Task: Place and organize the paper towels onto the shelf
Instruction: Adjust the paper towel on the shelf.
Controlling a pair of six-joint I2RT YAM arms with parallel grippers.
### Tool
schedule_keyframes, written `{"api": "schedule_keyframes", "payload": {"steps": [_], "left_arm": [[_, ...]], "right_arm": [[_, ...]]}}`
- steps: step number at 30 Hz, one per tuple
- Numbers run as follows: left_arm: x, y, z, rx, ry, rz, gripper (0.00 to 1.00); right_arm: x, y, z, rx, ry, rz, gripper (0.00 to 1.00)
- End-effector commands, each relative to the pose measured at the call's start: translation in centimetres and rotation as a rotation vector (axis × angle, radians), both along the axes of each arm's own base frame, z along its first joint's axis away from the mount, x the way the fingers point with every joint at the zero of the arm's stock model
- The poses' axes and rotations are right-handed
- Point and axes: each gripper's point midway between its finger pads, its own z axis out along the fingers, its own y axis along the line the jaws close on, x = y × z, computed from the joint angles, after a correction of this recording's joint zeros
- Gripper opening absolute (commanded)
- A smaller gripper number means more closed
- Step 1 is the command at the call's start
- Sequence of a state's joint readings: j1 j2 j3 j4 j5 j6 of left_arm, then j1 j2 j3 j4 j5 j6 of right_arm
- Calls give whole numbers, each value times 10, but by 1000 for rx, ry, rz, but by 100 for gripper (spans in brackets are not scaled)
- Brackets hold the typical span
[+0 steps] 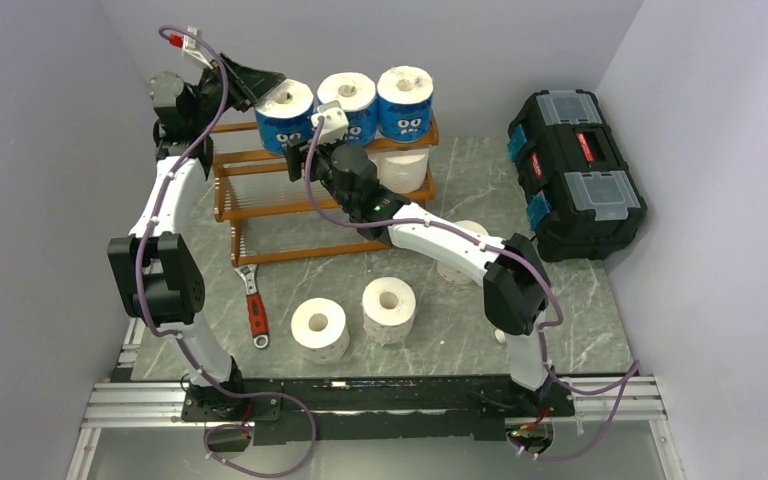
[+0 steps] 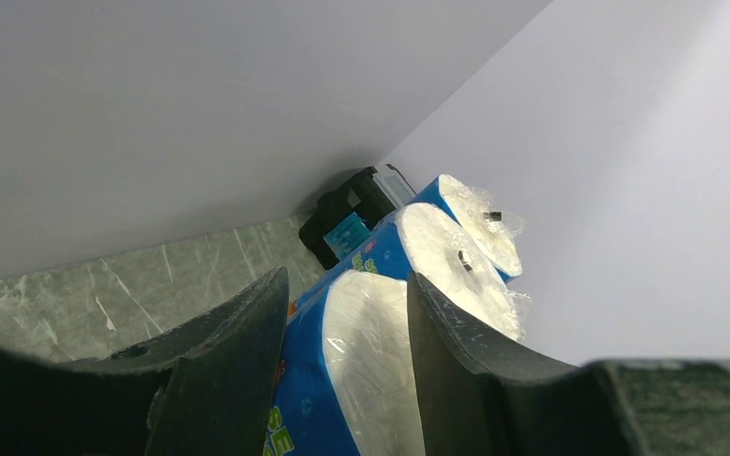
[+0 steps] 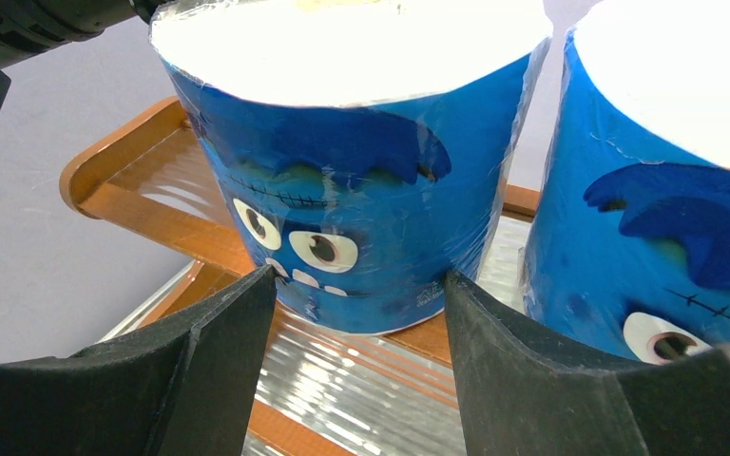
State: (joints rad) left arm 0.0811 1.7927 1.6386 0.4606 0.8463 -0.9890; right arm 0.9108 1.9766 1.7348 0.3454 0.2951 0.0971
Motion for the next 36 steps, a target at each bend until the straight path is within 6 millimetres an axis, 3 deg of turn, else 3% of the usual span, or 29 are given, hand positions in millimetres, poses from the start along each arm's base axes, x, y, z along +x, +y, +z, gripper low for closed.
{"api": "schedule_keyframes", "payload": {"steps": [1,9,17,29,36], "left_arm": [[-19,-23,29,25,-103,-88,53],[-18,-27,36,25,-120,-92,53],[-13,-27,25,21,-91,-89,54],[5,-16,8,16,-42,-53,66],[7,-6,10,6,-45,-17,76]], "right_arm": [[0,-2,41,78,-83,-12,67],[0,-6,53,74,-113,-30,67],[1,-7,49,65,-109,-37,68],[-7,-13,50,61,-106,-18,72],[-15,-18,56,73,-107,-1,73]]}}
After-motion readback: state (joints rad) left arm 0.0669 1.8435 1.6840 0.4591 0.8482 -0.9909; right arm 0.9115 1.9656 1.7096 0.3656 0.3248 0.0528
